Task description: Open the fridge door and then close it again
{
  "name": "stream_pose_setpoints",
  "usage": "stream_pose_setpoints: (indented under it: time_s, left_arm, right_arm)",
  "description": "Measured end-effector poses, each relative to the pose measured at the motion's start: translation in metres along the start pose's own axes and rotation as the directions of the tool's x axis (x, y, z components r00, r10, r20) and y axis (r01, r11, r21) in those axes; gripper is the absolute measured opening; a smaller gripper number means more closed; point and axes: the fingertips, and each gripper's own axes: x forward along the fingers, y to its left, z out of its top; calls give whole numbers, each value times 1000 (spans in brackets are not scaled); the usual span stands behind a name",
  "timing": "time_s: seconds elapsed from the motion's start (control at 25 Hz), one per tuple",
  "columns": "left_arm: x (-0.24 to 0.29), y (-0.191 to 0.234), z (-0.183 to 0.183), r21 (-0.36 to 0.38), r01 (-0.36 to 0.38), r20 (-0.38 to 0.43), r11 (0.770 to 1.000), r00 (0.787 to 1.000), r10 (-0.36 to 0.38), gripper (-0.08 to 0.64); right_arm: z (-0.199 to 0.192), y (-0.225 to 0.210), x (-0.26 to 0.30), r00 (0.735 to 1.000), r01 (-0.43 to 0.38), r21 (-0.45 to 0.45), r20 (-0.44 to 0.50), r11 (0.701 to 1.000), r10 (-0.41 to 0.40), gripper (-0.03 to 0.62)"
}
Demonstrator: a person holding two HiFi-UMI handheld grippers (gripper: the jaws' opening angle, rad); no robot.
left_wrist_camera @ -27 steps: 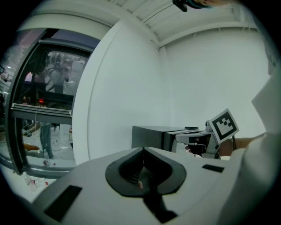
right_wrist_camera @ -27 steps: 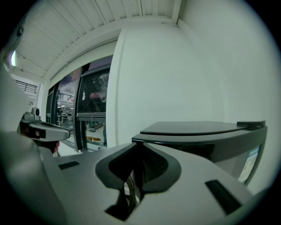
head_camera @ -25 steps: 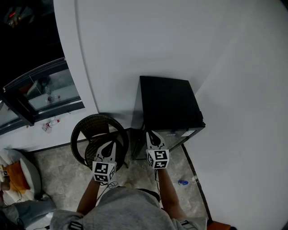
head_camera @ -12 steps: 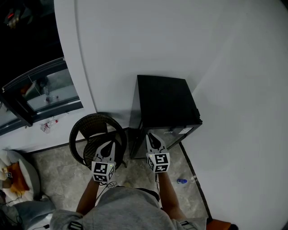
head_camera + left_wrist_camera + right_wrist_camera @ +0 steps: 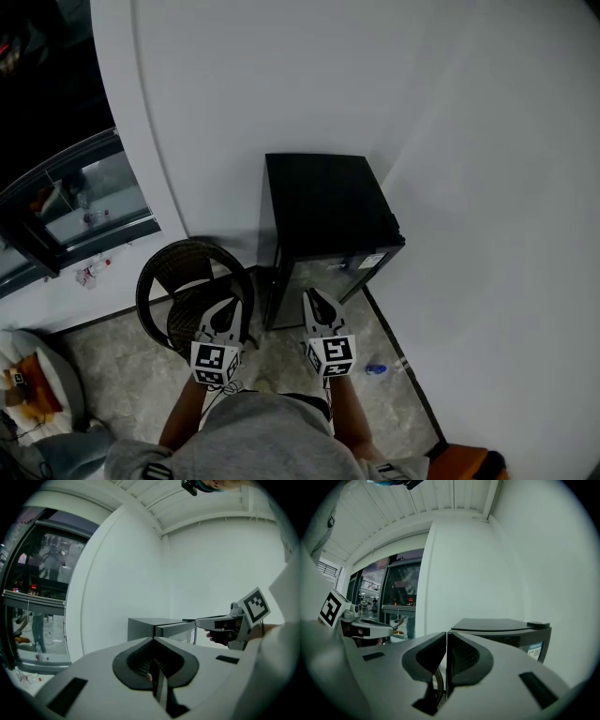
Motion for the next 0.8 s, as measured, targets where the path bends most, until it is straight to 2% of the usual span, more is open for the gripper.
stream_pose_setpoints:
  time_s: [0.56, 0.8]
  left_arm:
    - [-16, -27, -9, -4, 63, -11, 998, 998, -63, 5]
    - [-19, -28, -8, -3, 75, -12, 997, 997, -75, 5]
  right_arm:
    - [-12, 3, -64, 994, 101, 64, 25, 993, -103, 55]
    - [-16, 10, -70, 994, 111, 78, 18, 991, -112, 55]
